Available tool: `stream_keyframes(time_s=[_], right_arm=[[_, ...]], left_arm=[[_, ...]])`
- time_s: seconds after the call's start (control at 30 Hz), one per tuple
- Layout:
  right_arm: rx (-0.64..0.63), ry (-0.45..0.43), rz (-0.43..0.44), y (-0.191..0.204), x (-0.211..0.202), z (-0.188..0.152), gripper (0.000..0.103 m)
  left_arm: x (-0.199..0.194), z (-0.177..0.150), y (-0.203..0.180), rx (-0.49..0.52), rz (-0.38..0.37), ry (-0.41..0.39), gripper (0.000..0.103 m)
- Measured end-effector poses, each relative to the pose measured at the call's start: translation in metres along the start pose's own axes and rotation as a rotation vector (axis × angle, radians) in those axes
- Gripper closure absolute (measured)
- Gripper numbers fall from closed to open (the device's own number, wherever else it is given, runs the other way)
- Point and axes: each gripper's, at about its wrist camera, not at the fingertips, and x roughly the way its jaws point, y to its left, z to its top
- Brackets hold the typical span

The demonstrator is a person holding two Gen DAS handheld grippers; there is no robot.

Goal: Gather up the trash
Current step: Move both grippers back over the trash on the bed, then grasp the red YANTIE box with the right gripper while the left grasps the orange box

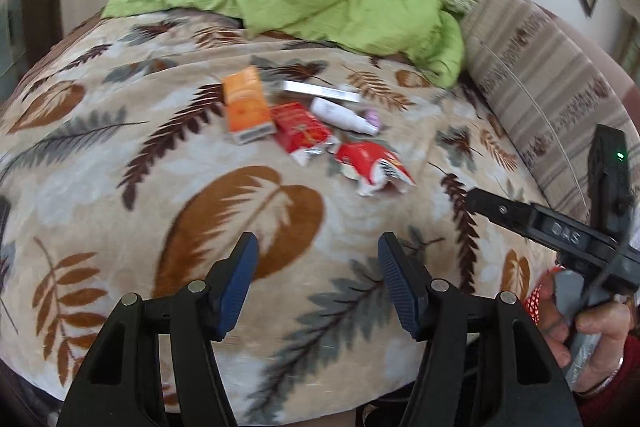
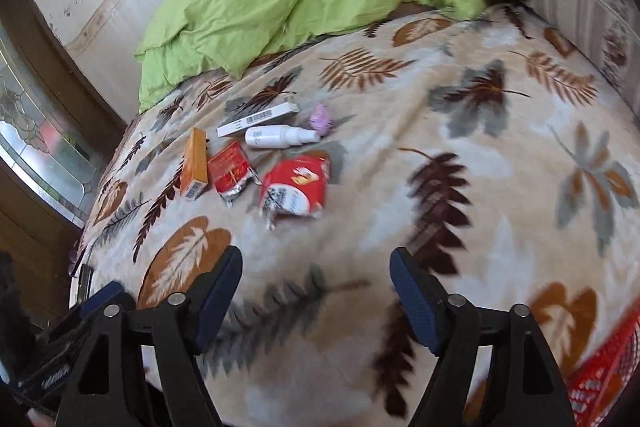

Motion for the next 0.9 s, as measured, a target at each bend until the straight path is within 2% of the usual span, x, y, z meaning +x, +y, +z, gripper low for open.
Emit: stream_keyframes(time_s=[0.17,0.23,0.33,0.4,0.47,0.5,0.67,0.8,0.9], right_arm=[[-0.026,0.016,-0.069,0.016,0.056,0.025,0.021],[-0.04,0.036,-0.106,0.02,0.076,0.03,0.021],[-0.049,0.063,-0.117,0.023,0.103,0.031,0.021],[-0.066,0.076,-0.11,0.027,0.114,0.028,0.035],[-0.083,0.066,-0.114,0.031,0.113,0.023,0.047],[-0.085,0.049,-0.104,0.03,0.109,0.021,0.048],[-0.062,-0.014,-0.093,0.017,0.076,0.007,0.05],[-0.05,-0.041,-0.084,0.004,0.06,-0.006,0.05],[-0.03,-0.058,-0.064,-0.003,0.056,-0.004,0.05]], left_arm=[[-0.003,0.006,0.033,-0.062,0.034,-0.01,0.042],[-0.003,0.009,0.04,-0.076,0.047,-0.013,0.042],[-0.002,0.017,0.051,-0.096,0.065,-0.021,0.039],[0.002,0.025,0.055,-0.101,0.078,-0.025,0.039],[0.008,0.034,0.058,-0.096,0.092,-0.025,0.039],[0.012,0.039,0.058,-0.094,0.098,-0.024,0.038],[0.045,0.07,0.056,-0.096,0.117,-0.005,0.034],[0.089,0.1,0.056,-0.12,0.118,0.038,0.032],[0.12,0.119,0.059,-0.153,0.143,0.069,0.032]])
